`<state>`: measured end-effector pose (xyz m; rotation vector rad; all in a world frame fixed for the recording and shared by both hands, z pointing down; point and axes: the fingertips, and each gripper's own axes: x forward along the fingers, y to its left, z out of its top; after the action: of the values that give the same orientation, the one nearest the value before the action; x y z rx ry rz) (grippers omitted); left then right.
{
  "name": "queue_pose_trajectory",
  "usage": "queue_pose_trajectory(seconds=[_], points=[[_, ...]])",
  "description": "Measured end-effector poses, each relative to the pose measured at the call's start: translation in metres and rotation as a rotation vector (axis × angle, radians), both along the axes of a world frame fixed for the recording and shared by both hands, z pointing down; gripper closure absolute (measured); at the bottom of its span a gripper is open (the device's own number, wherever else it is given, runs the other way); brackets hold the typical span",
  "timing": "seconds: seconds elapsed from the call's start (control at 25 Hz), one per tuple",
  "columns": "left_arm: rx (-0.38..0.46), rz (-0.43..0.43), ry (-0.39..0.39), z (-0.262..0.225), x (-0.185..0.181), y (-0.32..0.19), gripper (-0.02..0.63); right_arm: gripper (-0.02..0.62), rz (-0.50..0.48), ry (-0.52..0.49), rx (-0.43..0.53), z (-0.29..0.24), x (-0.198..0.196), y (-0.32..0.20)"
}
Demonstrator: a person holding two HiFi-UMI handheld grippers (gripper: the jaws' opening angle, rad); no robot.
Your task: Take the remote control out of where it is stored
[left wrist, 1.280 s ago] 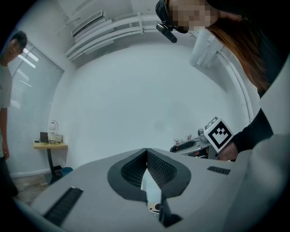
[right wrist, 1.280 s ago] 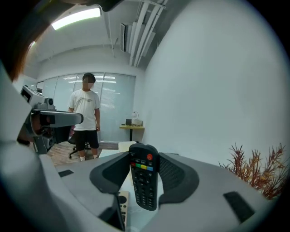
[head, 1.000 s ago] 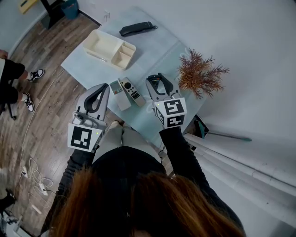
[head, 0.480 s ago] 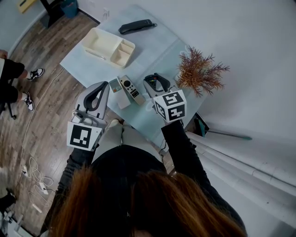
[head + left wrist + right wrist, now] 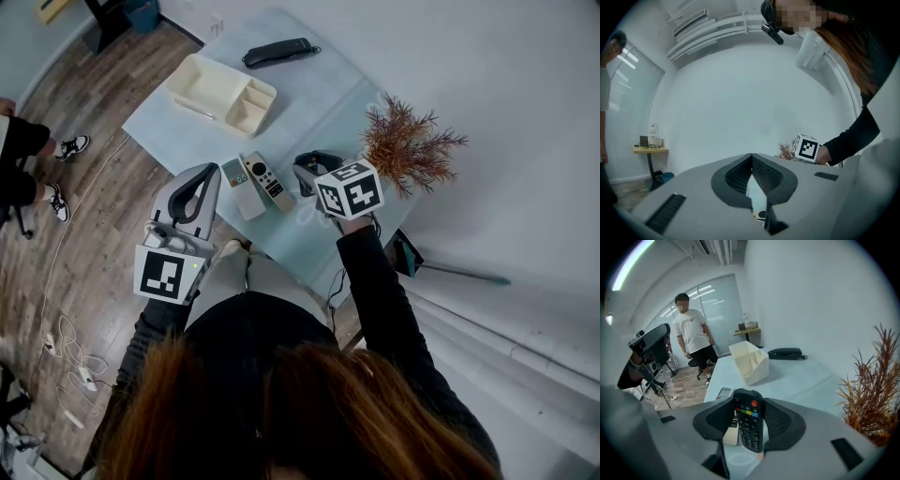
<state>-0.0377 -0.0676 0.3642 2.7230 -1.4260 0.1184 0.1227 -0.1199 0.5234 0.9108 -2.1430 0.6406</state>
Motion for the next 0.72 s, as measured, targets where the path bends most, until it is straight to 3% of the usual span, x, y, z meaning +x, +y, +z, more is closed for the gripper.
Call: queue_pose_trajectory(seconds=[0.36,0.72], points=[[-0.005,-0.008,0.005,0.002,-0.004,-0.002,0.597,0.393,-0.074,0.069,-0.265,0.052,0.005,0.007],[-0.006,-0.028,0.002,0.003,-0.012,-0.003,0.597,0.394,-0.108,0.100,-0.389,0.081,-0.004,-0.003]])
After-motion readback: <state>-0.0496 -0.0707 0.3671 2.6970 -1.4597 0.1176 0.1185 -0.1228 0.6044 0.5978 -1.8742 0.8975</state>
